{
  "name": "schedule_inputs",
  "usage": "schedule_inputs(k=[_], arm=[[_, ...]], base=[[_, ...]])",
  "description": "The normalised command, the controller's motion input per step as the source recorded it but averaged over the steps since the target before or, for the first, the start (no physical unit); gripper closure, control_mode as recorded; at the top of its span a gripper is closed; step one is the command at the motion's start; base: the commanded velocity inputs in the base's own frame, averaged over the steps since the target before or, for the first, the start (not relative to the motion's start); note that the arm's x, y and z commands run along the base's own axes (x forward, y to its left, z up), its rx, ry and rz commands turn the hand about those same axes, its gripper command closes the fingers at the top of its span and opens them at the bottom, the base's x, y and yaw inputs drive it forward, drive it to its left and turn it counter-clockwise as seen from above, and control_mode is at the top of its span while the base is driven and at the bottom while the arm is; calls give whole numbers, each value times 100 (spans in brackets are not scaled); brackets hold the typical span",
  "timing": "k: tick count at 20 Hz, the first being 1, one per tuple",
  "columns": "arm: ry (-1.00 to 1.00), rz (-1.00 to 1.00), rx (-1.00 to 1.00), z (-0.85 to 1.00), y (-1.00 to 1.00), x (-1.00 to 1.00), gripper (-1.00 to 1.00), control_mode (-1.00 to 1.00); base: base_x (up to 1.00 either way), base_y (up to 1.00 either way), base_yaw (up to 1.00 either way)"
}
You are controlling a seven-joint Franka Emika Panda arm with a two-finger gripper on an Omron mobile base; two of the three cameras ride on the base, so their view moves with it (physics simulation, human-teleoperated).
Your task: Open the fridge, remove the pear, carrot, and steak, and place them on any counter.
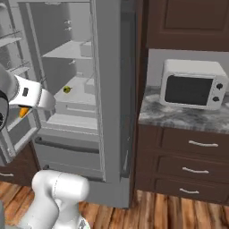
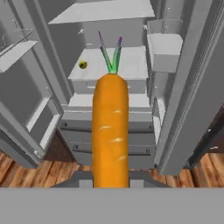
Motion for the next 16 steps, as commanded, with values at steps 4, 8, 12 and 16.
schedule_inputs(k=[4, 8, 12, 16], arm=[[0, 0, 0, 0, 0, 0, 100, 100], [0, 0, 0, 0, 0, 0, 100, 100], [0, 0, 0, 0, 0, 0, 100, 100], [0, 0, 0, 0, 0, 0, 100, 100]], base=[[-1, -100, 24], [-18, -100, 18], [-46, -100, 4], [-28, -100, -5]])
